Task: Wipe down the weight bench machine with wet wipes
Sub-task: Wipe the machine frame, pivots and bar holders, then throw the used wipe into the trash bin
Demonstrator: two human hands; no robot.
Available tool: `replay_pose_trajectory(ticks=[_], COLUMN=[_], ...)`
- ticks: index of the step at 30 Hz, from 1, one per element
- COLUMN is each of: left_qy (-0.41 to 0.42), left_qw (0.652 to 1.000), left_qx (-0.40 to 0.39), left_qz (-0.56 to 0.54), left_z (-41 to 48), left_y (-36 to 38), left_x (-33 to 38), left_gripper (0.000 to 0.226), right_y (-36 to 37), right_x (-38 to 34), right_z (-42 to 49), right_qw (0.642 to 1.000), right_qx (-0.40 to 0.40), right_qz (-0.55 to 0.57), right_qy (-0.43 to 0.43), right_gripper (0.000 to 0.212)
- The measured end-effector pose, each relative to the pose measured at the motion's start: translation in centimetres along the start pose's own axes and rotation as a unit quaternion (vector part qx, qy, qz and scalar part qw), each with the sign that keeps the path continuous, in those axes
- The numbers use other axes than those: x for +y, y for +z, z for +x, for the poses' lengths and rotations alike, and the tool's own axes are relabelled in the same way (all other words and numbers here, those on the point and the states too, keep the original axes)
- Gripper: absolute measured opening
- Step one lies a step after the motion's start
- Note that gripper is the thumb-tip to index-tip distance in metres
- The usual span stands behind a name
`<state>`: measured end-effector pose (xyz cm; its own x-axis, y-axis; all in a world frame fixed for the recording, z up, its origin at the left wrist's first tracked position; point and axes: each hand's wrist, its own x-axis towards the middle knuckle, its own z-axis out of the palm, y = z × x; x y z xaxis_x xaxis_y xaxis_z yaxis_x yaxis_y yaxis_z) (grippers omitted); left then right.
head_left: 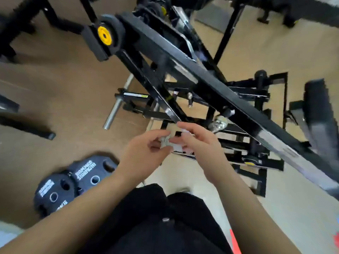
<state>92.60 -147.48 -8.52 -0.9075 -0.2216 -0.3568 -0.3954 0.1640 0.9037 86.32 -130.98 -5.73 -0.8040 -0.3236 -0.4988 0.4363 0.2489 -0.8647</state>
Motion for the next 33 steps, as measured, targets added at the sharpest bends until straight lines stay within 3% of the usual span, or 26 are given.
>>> replay_pose_trajectory(ticks=[5, 9, 15, 22, 24, 27, 33], left_qy=[0.188, 0.209, 0.254, 0.232, 0.265, 0.304, 0.354], left_qw=[0.962, 0.936, 0.876, 0.759, 0.726, 0.672, 0.597], left_qx=[-0.133, -0.248, -0.383, -0.598, -0.622, -0.656, -0.696], left_qz=[0.149, 0.135, 0.146, 0.116, 0.127, 0.162, 0.183], left_z=[0.5, -1.3, -6.6, -12.9, -13.8, -14.5, -18.1], left_y=[9.2, 19.7, 34.3, 45.9, 48.9, 52.6, 59.4], left_x=[2.7, 4.6, 5.9, 8.7, 8.9, 9.2, 9.7], left_gripper=[0.028, 0.03, 0.026, 0.049, 0.048, 0.026, 0.035], right_y=[-9.0, -16.4, -25.2, -29.4, -30.0, -30.4, -31.7], right_x=[4.4, 8.9, 15.3, 20.4, 21.7, 22.9, 25.3], right_z=[-5.8, -12.4, -23.0, -30.9, -32.2, -34.4, -38.7], right_qw=[0.984, 0.962, 0.891, 0.745, 0.722, 0.695, 0.562], right_qx=[0.165, 0.26, 0.431, 0.616, 0.633, 0.645, 0.739], right_qz=[0.053, 0.079, 0.139, 0.251, 0.274, 0.313, 0.364], right_qy=[-0.025, -0.014, 0.025, 0.051, 0.053, 0.055, 0.078], right_gripper=[0.021, 0.015, 0.003, 0.003, 0.007, 0.016, 0.019])
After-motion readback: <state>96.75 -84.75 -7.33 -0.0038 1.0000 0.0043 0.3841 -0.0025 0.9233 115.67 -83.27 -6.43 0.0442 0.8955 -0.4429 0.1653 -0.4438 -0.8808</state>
